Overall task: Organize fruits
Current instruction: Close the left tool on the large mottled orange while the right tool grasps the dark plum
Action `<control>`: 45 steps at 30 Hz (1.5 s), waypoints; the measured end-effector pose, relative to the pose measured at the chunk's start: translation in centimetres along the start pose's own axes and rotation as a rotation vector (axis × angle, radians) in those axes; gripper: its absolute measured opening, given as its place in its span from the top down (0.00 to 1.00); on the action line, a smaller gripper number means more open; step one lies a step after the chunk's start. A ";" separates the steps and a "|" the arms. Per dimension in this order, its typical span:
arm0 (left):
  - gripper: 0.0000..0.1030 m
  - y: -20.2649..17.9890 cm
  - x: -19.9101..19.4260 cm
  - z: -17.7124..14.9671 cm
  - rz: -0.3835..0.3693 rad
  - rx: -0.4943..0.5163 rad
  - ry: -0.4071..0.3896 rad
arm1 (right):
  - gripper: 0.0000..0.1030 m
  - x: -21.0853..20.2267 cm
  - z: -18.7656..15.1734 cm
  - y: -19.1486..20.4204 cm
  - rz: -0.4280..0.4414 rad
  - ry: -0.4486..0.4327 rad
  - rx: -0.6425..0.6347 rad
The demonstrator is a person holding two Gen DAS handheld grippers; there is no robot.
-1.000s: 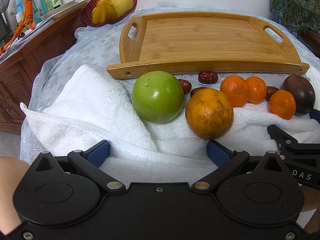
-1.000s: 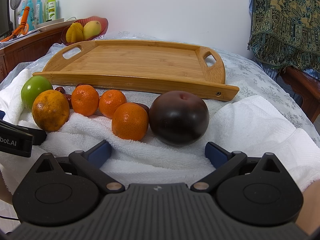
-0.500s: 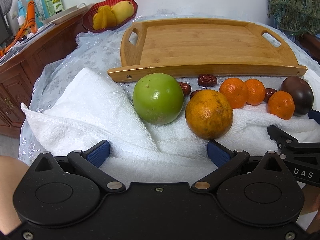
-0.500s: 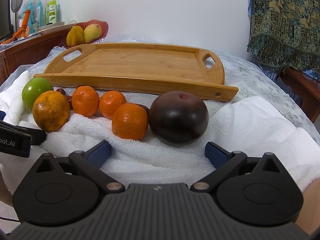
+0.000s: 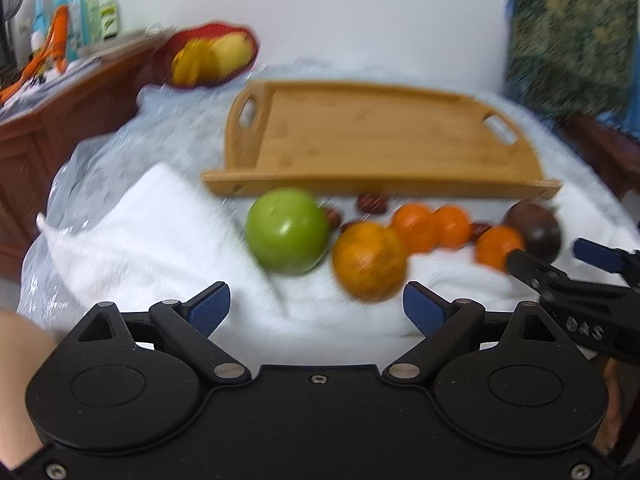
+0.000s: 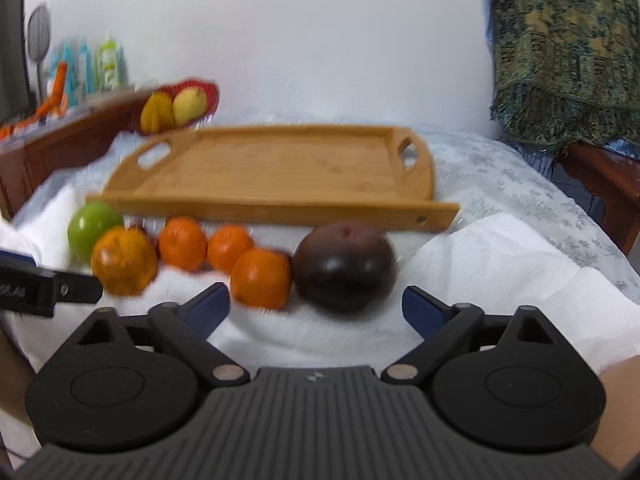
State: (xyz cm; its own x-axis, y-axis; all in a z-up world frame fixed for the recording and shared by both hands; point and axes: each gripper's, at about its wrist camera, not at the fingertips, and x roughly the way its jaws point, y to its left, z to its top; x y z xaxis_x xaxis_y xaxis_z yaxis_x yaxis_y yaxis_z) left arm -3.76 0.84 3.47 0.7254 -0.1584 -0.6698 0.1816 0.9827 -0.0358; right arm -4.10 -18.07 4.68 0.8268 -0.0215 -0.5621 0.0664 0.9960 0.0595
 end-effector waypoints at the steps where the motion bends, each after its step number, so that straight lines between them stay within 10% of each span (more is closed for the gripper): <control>1: 0.09 -0.2 -0.4 0.2 -0.014 0.003 -0.018 | 0.11 -0.2 0.3 -0.3 0.000 -0.021 0.011; 8: 0.42 -0.8 -0.4 0.8 -0.026 -0.019 -0.054 | 0.34 -0.6 1.4 -0.9 -0.054 -0.048 -0.038; 45: 0.48 -2.0 4.3 -0.8 -0.053 -0.010 -0.025 | 0.21 4.0 0.9 -1.9 0.043 0.092 -0.027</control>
State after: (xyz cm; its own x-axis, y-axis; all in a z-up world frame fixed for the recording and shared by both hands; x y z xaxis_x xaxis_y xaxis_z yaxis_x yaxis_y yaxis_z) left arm -1.55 -1.72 0.09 0.7312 -0.2121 -0.6484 0.2135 0.9738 -0.0777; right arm -0.41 -20.11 3.10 0.7737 0.0277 -0.6330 0.0163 0.9978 0.0636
